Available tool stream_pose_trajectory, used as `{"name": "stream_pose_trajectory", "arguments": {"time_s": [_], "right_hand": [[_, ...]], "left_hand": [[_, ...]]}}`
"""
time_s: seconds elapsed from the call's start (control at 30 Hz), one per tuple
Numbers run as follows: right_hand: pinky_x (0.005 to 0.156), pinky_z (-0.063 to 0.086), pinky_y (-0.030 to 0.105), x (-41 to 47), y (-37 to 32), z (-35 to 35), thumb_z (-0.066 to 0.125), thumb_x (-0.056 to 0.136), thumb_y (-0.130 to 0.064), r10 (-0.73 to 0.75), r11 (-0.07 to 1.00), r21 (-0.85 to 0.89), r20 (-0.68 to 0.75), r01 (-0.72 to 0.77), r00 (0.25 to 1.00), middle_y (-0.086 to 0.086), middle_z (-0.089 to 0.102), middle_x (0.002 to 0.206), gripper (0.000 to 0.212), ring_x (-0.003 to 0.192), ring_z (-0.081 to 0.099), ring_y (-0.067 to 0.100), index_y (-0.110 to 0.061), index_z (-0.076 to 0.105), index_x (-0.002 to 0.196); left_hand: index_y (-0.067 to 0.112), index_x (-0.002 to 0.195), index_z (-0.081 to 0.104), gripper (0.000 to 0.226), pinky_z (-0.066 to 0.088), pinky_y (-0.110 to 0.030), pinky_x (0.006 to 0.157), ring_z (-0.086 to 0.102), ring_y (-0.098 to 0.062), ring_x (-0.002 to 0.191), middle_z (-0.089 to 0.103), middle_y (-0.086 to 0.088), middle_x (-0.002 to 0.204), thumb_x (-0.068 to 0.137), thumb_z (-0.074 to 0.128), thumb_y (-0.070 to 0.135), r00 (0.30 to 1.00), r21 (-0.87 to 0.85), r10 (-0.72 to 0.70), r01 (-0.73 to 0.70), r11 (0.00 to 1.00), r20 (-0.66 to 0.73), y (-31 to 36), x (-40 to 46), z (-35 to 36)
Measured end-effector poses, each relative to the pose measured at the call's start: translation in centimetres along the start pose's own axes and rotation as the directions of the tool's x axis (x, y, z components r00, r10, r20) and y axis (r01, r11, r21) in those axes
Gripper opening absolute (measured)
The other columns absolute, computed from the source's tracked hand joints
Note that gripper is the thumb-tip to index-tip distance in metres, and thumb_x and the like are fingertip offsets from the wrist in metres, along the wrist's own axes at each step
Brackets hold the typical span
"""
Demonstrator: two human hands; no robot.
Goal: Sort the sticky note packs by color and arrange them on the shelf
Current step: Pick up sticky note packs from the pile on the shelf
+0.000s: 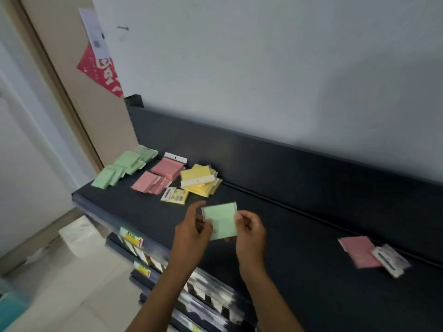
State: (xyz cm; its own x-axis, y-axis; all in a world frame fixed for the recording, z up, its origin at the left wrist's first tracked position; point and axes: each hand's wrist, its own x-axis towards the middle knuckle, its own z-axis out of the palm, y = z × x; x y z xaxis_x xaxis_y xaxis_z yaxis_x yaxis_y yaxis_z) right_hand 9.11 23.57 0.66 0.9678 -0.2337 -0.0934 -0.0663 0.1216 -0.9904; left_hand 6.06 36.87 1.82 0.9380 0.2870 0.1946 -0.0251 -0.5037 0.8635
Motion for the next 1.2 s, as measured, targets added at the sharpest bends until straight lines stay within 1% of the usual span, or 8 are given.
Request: {"name": "stream_pose_trajectory", "arguments": {"time_s": [0.13,0.3,0.37,0.57,0.77,0.97,1.03,1.2], "right_hand": [[0.05,0.056,0.031,-1.1,0.9,6.4,0.058,0.1,-0.013,0.03,1.0,-0.008,0.055,-0.029,0.998,0.011,0.069,0.1,0.008,0.083,0.069,0.024,-0.011,0.064,0.105],[0.053,0.059,0.031,-2.5,2.0,14.5,0.057,0.101,-0.014,0.05,0.999,-0.026,0.115,-0.047,0.992,0.007,0.068,0.101,0.01,0.088,0.069,0.021,-0.01,0.063,0.108],[0.055,0.059,0.032,-3.2,2.7,17.9,0.057,0.1,-0.014,0.05,0.999,-0.025,0.144,-0.047,0.988,0.008,0.068,0.102,0.008,0.09,0.068,0.023,-0.012,0.064,0.105],[0.055,0.056,0.024,-6.2,5.4,26.4,0.058,0.1,-0.014,0.051,0.998,-0.052,0.234,-0.04,0.971,0.008,0.069,0.101,0.009,0.089,0.069,0.021,-0.011,0.065,0.105],[0.074,0.062,0.053,-8.6,6.7,32.2,0.058,0.1,-0.017,0.066,0.995,-0.095,0.305,-0.038,0.95,0.005,0.068,0.104,0.006,0.093,0.07,0.025,-0.019,0.064,0.101],[0.052,0.056,0.021,-9.8,7.0,36.1,0.055,0.102,-0.018,0.017,0.997,-0.079,0.361,0.012,0.932,0.002,0.068,0.104,0.01,0.09,0.069,0.018,-0.015,0.063,0.108],[0.051,0.055,0.02,-9.4,7.1,37.4,0.055,0.102,-0.019,-0.003,0.997,-0.075,0.364,0.032,0.931,0.002,0.068,0.104,0.012,0.09,0.068,0.017,-0.014,0.062,0.109],[0.062,0.062,0.042,-7.7,8.0,41.3,0.056,0.102,-0.023,0.007,0.997,-0.076,0.342,0.02,0.94,0.005,0.068,0.105,0.008,0.091,0.069,0.022,-0.02,0.062,0.105]], "left_hand": [[0.035,0.131,0.048,0.042,0.049,-0.011,0.058,0.064,0.006,0.08,0.068,0.009,0.094,0.096,0.063,0.017,0.998,0.016,-0.035,0.036,0.999,-0.055,-3.3,1.0,-5.2],[0.038,0.133,0.046,0.049,0.059,-0.024,0.067,0.066,0.005,0.088,0.068,0.013,0.103,0.095,0.063,0.012,0.989,-0.05,-0.089,0.084,0.995,-0.115,-7.3,2.1,-12.5],[0.035,0.13,0.051,0.047,0.058,-0.02,0.068,0.066,0.003,0.09,0.068,0.014,0.108,0.094,0.062,0.007,0.981,-0.066,-0.096,0.085,0.994,-0.171,-9.0,2.4,-15.1],[0.037,0.119,0.061,0.049,0.057,-0.02,0.074,0.068,-0.005,0.095,0.069,0.017,0.115,0.092,0.06,-0.003,0.949,-0.081,-0.134,0.115,0.99,-0.286,-13.8,1.5,-21.6],[0.036,0.126,0.054,0.056,0.053,-0.013,0.075,0.064,0.0,0.095,0.063,0.018,0.123,0.09,0.059,-0.006,0.926,-0.083,-0.182,0.163,0.983,-0.331,-16.4,0.6,-26.3],[0.035,0.134,0.046,0.06,0.052,-0.012,0.077,0.061,0.004,0.101,0.061,0.018,0.123,0.091,0.062,-0.003,0.883,-0.11,-0.234,0.206,0.972,-0.408,-18.3,0.7,-29.1],[0.035,0.135,0.043,0.061,0.053,-0.013,0.078,0.061,0.003,0.102,0.062,0.017,0.123,0.091,0.063,-0.002,0.878,-0.129,-0.238,0.202,0.971,-0.416,-18.7,1.5,-29.8],[0.046,0.134,0.04,0.066,0.048,-0.005,0.08,0.057,0.01,0.109,0.057,0.029,0.123,0.091,0.062,0.001,0.894,-0.088,-0.23,0.213,0.973,-0.384,-20.4,5.1,-31.1]]}}
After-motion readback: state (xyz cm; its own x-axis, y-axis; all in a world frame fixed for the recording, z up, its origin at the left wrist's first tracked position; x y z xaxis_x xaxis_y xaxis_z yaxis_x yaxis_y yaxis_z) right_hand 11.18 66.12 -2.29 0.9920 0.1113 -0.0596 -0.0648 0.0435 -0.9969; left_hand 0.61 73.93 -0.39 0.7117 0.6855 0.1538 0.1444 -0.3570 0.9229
